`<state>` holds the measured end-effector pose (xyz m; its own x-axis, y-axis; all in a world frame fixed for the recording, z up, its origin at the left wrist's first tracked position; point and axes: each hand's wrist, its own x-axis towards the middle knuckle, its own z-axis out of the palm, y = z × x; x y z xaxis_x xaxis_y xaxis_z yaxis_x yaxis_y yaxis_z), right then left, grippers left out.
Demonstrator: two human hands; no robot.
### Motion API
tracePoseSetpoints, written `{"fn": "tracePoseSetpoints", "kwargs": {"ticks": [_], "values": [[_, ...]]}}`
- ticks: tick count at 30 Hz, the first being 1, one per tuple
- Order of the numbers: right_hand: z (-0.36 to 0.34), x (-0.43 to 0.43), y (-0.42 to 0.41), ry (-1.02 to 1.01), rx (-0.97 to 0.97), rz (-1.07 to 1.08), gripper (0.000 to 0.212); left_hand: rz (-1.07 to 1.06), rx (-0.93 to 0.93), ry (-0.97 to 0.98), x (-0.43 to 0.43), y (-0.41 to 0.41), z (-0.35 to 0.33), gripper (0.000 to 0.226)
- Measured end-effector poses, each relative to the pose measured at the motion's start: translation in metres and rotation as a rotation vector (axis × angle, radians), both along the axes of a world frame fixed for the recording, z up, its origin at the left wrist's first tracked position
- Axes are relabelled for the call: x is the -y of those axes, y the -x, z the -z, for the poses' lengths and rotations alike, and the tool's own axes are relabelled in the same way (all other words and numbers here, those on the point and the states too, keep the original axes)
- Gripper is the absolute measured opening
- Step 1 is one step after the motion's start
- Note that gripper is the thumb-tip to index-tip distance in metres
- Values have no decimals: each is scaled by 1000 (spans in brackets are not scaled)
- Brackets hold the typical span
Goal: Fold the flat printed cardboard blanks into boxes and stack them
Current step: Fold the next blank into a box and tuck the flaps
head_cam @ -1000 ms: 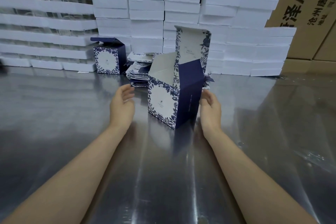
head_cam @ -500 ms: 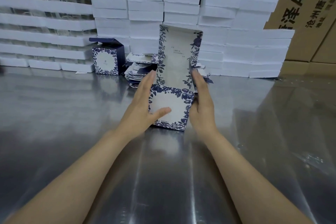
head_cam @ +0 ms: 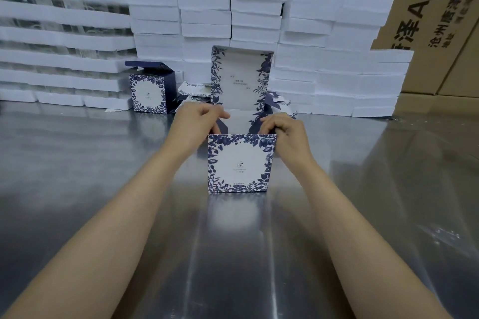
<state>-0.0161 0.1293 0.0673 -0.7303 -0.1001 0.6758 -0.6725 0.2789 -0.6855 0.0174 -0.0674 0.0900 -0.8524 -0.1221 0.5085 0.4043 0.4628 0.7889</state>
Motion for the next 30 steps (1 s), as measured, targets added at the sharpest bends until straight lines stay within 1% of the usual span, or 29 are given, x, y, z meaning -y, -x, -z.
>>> {"fn": "tracePoseSetpoints", "kwargs": {"ticks": [1,2,3,4,5,6,7,8,9,10,11,12,13,15,17,18,19,21,22,23,25,27,30], "values": [[-5,1,3,47,89,-19,43,-20,81,21,-1,6,-5,17],[-9,1,6,87,150,-33,41,-47,105,30,-3,9,-8,31],[-12,3,7,113,179,-34,37,-51,94,14,-6,11,-8,53],[-16,5,9,134,188,-29,28,-68,85,1,-8,15,-10,73],[-18,5,12,149,192,-17,17,-97,111,8,-9,20,-10,83],[-21,4,14,150,215,-10,10,-111,190,14,-9,24,-10,85],[-23,2,15,131,263,-12,15,-91,289,-2,-6,28,-9,76],[-26,-1,16,93,341,-29,27,-31,386,-43,-4,31,-9,56],[-31,-4,15,38,427,-45,37,26,453,-95,-4,32,-10,31],[-36,-6,13,-32,492,-47,41,37,476,-115,-5,32,-10,11],[-42,-7,11,-108,511,-18,38,15,468,-95,-7,31,-11,4],[-48,-6,9,-180,501,39,32,-20,447,-65,-8,31,-12,9],[-52,-4,7,-239,473,111,31,-49,420,-34,-11,30,-13,13],[-55,-2,5,-275,407,258,32,-112,382,37,-15,26,-16,21],[-54,0,5,-289,385,335,26,-184,345,147,-15,23,-18,21],[-53,1,5,-309,405,361,23,-222,331,197,-13,22,-18,18],[-51,1,7,-325,434,386,28,-252,311,222,-12,22,-18,16],[-48,1,9,-347,461,430,40,-304,291,241,-11,22,-20,18],[-47,1,11,-364,452,445,41,-322,290,249,-11,22,-20,17],[-48,1,12,-392,433,462,38,-337,285,259,-11,22,-21,16],[-49,2,11,-458,380,502,33,-361,275,268,-13,20,-21,21],[-49,2,12,-503,341,527,31,-369,260,272,-12,19,-21,18],[-48,0,13,-535,363,523,27,-345,244,292,-10,19,-20,21]]}}
